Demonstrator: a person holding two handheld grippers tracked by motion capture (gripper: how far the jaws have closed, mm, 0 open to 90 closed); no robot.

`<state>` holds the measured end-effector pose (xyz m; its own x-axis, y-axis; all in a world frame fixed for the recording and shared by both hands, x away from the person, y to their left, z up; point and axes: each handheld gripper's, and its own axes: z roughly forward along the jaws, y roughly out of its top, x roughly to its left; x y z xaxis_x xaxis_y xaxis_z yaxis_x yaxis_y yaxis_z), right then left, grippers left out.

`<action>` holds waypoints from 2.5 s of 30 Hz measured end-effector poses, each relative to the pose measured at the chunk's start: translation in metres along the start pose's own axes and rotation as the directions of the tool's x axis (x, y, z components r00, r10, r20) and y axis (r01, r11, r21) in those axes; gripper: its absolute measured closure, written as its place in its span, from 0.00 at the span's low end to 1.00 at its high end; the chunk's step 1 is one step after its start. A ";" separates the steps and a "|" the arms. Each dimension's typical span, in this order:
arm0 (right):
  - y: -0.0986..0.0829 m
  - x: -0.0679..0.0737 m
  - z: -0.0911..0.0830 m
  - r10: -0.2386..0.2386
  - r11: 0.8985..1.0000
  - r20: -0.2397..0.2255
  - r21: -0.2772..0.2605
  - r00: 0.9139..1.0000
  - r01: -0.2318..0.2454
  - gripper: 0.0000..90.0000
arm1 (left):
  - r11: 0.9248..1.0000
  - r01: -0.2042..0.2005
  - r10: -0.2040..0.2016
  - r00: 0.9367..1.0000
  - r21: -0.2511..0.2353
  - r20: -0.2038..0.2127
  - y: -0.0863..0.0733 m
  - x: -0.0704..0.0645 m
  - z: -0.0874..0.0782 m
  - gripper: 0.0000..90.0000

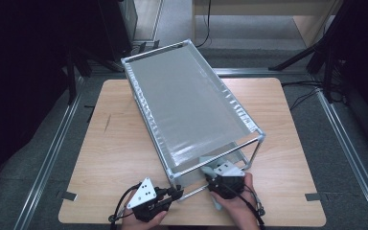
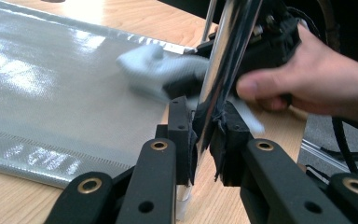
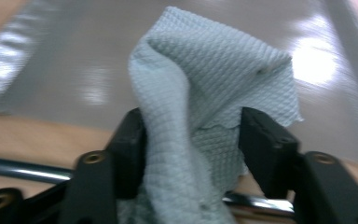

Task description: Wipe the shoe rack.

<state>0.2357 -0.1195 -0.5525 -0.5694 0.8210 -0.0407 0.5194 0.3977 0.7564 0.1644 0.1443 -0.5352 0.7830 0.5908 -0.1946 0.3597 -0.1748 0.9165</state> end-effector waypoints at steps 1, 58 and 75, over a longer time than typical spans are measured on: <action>-0.001 -0.009 -0.002 0.016 1.000 0.016 0.004 1.000 -0.016 0.67 | 1.000 0.000 0.000 1.000 0.002 -0.001 0.000 0.000 0.000 0.88; 0.000 0.002 -0.003 -0.006 1.000 0.003 -0.011 1.000 0.006 0.90 | 0.999 -0.006 0.004 0.999 -0.033 -0.044 0.007 -0.006 -0.006 0.88; 0.001 0.002 -0.003 -0.009 1.000 -0.035 -0.009 0.999 0.008 0.90 | 0.999 0.003 -0.004 1.000 -0.038 -0.029 0.006 -0.004 -0.007 0.88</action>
<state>0.2330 -0.1188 -0.5500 -0.5960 0.8026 -0.0241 0.5089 0.4008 0.7618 0.1593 0.1467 -0.5267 0.7663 0.6145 -0.1877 0.3422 -0.1430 0.9287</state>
